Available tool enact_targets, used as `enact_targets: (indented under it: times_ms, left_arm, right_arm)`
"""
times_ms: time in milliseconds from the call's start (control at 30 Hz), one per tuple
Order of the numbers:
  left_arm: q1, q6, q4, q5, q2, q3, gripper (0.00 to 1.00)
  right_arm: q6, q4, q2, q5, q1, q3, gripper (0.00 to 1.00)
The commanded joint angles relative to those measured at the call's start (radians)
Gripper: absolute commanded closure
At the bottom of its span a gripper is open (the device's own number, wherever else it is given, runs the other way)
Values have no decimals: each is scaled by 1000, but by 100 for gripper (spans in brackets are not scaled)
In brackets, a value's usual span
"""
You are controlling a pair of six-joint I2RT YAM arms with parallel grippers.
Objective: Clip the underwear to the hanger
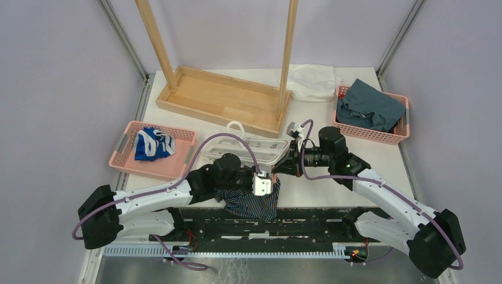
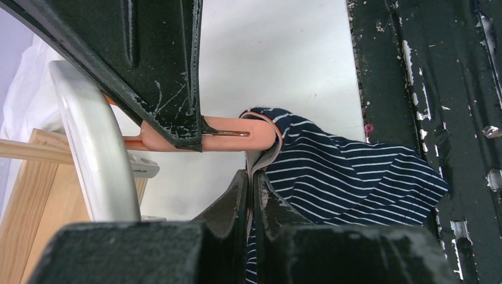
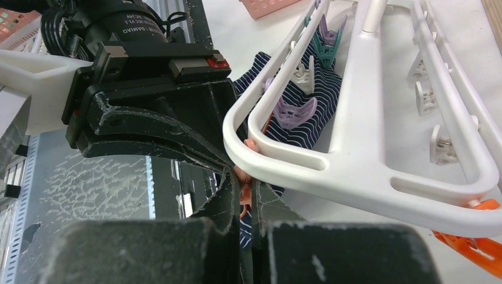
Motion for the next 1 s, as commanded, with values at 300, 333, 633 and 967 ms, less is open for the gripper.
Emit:
enact_targets:
  times_ms: [300, 333, 633, 967]
  left_arm:
    - [-2, -58, -66, -19, 55, 145, 97]
    - [-2, -59, -79, -19, 63, 156, 97]
    - [-2, -78, -104, -22, 88, 191, 97]
    - [0, -203, -134, -44, 127, 257, 97]
  right_arm:
    - [76, 61, -14, 90, 21, 18, 99]
    - [79, 61, -14, 99, 24, 18, 99]
    - [88, 49, -11, 164, 32, 21, 99]
    - [45, 56, -26, 173, 39, 0, 99]
